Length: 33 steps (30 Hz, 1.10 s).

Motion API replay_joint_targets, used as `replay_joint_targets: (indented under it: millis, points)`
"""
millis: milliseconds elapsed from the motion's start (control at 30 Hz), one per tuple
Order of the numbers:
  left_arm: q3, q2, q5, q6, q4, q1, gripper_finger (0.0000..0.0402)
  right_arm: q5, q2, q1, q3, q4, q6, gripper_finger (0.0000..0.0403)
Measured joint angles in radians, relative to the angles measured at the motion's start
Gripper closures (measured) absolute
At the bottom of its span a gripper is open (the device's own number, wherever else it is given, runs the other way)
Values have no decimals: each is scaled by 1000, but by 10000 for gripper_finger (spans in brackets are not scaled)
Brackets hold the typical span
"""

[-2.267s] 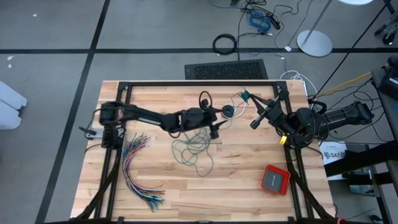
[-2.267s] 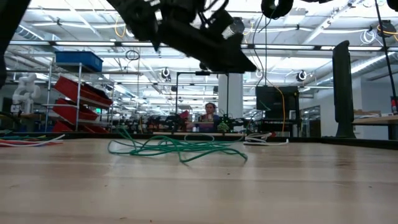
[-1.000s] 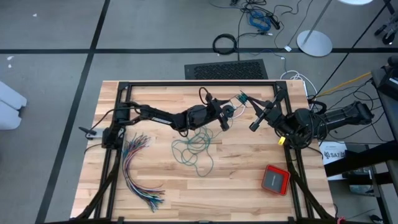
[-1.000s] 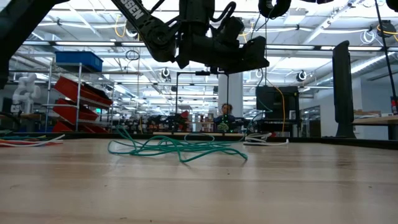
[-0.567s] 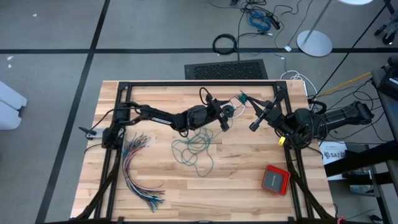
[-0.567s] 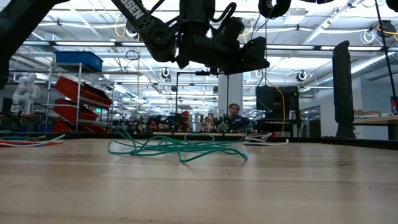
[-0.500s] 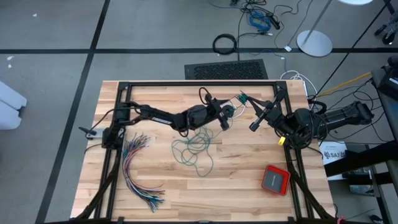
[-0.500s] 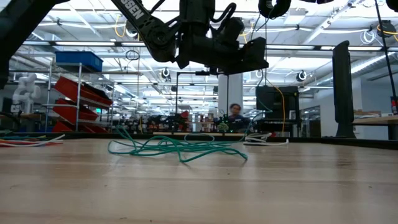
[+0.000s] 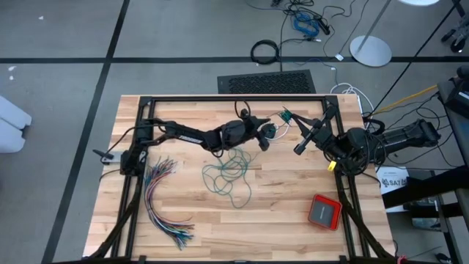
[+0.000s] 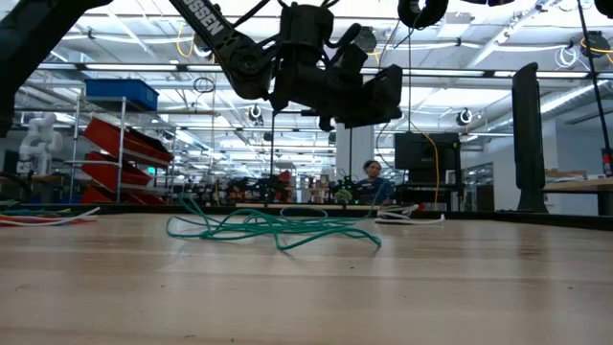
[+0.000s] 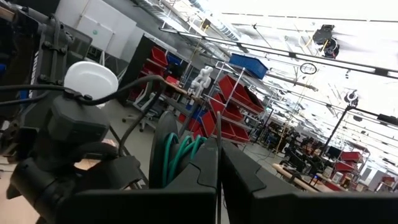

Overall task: Coil cords
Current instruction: Coil the green wire onto the spool

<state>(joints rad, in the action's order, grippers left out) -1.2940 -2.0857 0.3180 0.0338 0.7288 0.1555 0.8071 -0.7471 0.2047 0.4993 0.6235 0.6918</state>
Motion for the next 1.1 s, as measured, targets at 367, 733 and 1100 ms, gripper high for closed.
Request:
replay_joint_targets:
  millis: [367, 733, 1100]
  points:
    - [0, 0, -29, -49, 3, -10, 377, 0, 0, 0, 0, 0, -7, 403]
    - [-82, 0, -66, -74, -118, -12, 398, -60, -20, -24, 0, 5, -76, 403]
    - [-141, 0, -81, -69, -274, -11, 400, -158, -157, -141, 0, 120, -249, 403]
